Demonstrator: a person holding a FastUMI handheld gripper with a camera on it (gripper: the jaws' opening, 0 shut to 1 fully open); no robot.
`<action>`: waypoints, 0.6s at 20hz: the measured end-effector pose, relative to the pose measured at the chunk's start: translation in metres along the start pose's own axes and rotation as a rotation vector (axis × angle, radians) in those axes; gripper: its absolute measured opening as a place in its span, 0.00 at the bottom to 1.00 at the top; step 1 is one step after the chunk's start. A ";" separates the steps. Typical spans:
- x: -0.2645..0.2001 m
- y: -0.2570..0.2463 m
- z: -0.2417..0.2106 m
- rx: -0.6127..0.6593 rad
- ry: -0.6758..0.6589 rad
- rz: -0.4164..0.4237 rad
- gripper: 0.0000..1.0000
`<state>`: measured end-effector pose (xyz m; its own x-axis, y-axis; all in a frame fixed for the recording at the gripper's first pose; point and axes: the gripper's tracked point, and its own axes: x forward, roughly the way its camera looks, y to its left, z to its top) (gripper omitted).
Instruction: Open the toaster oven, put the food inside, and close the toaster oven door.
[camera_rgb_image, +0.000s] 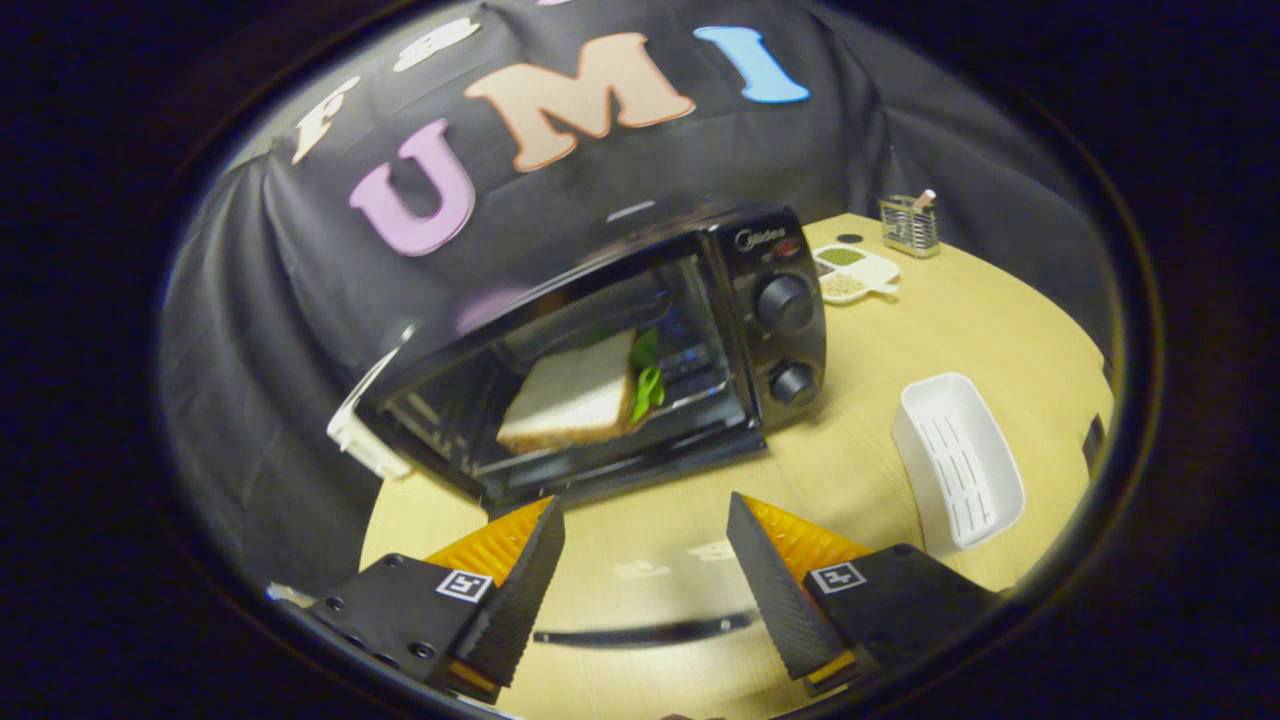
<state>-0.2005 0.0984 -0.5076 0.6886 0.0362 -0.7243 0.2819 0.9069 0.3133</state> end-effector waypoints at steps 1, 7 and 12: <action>-0.008 0.002 -0.009 -0.039 0.020 0.011 0.97; -0.043 0.009 -0.073 -0.199 0.167 0.056 0.99; -0.039 0.000 -0.113 -0.269 0.270 0.035 0.99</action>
<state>-0.3028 0.1447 -0.5493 0.4835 0.1463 -0.8630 0.0507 0.9796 0.1945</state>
